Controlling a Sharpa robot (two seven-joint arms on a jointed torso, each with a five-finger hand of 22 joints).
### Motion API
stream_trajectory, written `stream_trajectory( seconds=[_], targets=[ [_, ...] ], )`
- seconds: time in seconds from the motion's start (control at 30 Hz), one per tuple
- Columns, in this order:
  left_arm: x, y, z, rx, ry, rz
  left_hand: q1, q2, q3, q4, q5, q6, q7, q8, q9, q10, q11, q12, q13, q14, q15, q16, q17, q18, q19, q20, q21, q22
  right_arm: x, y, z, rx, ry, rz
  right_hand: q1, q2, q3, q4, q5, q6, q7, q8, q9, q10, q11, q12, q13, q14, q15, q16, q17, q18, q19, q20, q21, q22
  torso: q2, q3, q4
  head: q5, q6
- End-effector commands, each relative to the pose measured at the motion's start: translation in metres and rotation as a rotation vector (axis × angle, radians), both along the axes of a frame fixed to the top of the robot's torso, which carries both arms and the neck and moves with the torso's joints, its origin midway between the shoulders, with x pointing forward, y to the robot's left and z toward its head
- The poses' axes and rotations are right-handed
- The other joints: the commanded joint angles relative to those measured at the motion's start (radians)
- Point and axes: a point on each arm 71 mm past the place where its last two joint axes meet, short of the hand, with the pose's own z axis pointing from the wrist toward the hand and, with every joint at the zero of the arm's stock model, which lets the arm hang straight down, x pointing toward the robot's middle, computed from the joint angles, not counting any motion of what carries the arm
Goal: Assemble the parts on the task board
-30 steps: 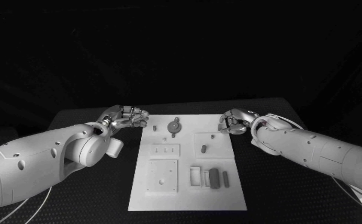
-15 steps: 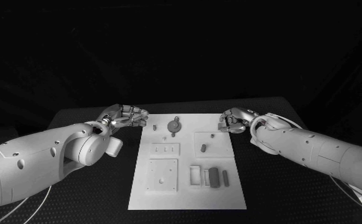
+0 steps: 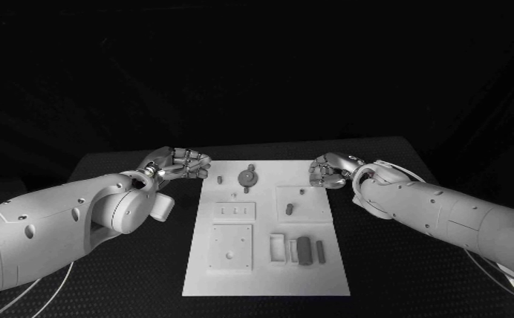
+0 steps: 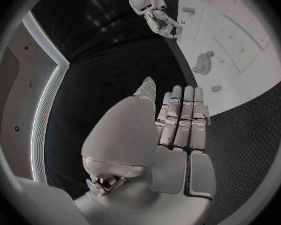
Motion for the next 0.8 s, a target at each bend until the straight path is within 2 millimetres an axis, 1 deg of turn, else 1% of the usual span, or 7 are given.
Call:
stream_trajectory(
  seconds=[0.03, 0.17, 0.4, 0.57, 0.8],
  targets=[
    [-0.0006, -0.002, 0.0011, -0.007, -0.006, -0.019, 0.005, 0.002, -0.002, 0.001, 0.001, 0.004, 0.001, 0.0, -0.001, 0.001, 0.003, -0.005, 0.001, 0.0, 0.001, -0.003, 0.002, 0.004, 0.0, 0.002, 0.003, 0.001, -0.0003, 0.0016, -0.0008, -0.001, 0.006, 0.012, 0.0, 0.015, -0.002, -0.007, 0.001, 0.133, 0.009, 0.007, 0.002, -0.009, -0.013, 0.004, -0.002, -0.002, -0.01, 0.003, 0.001, 0.013, -0.002, -0.008, 0.005, 0.017, 0.0, 0.0003, -0.0004, 0.001, -0.001],
    [-0.0006, -0.0019, 0.0011, -0.006, -0.007, -0.018, 0.005, 0.002, -0.003, 0.0, 0.001, 0.004, 0.001, 0.0, -0.001, 0.001, 0.003, -0.005, 0.001, 0.0, 0.001, -0.004, 0.002, 0.004, 0.0, 0.002, 0.003, 0.001, -0.0005, 0.0014, -0.0016, -0.005, 0.011, 0.015, 0.006, 0.041, 0.0, -0.024, 0.001, 0.151, 0.003, 0.015, 0.006, -0.009, -0.019, 0.004, -0.004, -0.002, -0.015, 0.002, 0.001, 0.013, -0.004, -0.008, 0.006, 0.017, 0.0, 0.0004, -0.0007, 0.001, -0.001],
    [-0.0006, -0.0011, 0.0011, -0.005, -0.007, -0.016, 0.004, 0.002, -0.003, 0.0, 0.001, 0.003, 0.002, -0.001, -0.002, 0.001, 0.003, -0.006, 0.002, -0.001, 0.001, -0.004, 0.003, 0.004, 0.0, 0.002, 0.003, 0.002, -0.0007, 0.001, -0.0021, -0.01, 0.012, 0.016, 0.01, 0.076, 0.001, -0.055, 0.001, 0.18, -0.008, 0.028, 0.015, -0.009, -0.029, 0.004, -0.007, -0.002, -0.024, 0.001, 0.002, 0.013, -0.006, -0.007, 0.006, 0.017, 0.0, 0.0008, -0.0004, 0.001, -0.003],
    [-0.0007, -0.0013, 0.0012, -0.006, -0.007, -0.017, 0.004, 0.002, -0.003, 0.0, 0.001, 0.003, 0.002, -0.001, -0.002, 0.0, 0.003, -0.007, 0.002, -0.001, 0.001, -0.005, 0.003, 0.004, 0.0, 0.002, 0.003, 0.002, -0.0008, 0.0019, -0.0023, -0.011, 0.015, 0.02, 0.008, 0.089, 0.002, -0.067, 0.002, 0.194, -0.014, 0.036, 0.021, -0.008, -0.034, 0.004, -0.008, -0.002, -0.028, 0.0, 0.002, 0.013, -0.006, -0.006, 0.006, 0.016, 0.0, 0.0007, -0.0004, 0.0, -0.003],
    [-0.0007, -0.0008, 0.0012, -0.005, -0.007, -0.016, 0.004, 0.002, -0.003, 0.0, 0.001, 0.002, 0.003, -0.002, -0.002, 0.0, 0.004, -0.007, 0.002, -0.001, 0.001, -0.005, 0.004, 0.004, 0.0, 0.002, 0.003, 0.002, -0.0011, 0.0036, -0.0035, -0.01, 0.019, 0.026, 0.004, 0.095, 0.001, -0.073, 0.002, 0.204, -0.018, 0.041, 0.026, -0.007, -0.038, 0.004, -0.009, -0.002, -0.031, 0.0, 0.002, 0.013, -0.006, -0.005, 0.007, 0.016, 0.0, 0.0007, -0.0006, -0.002, -0.005]
  ],
)
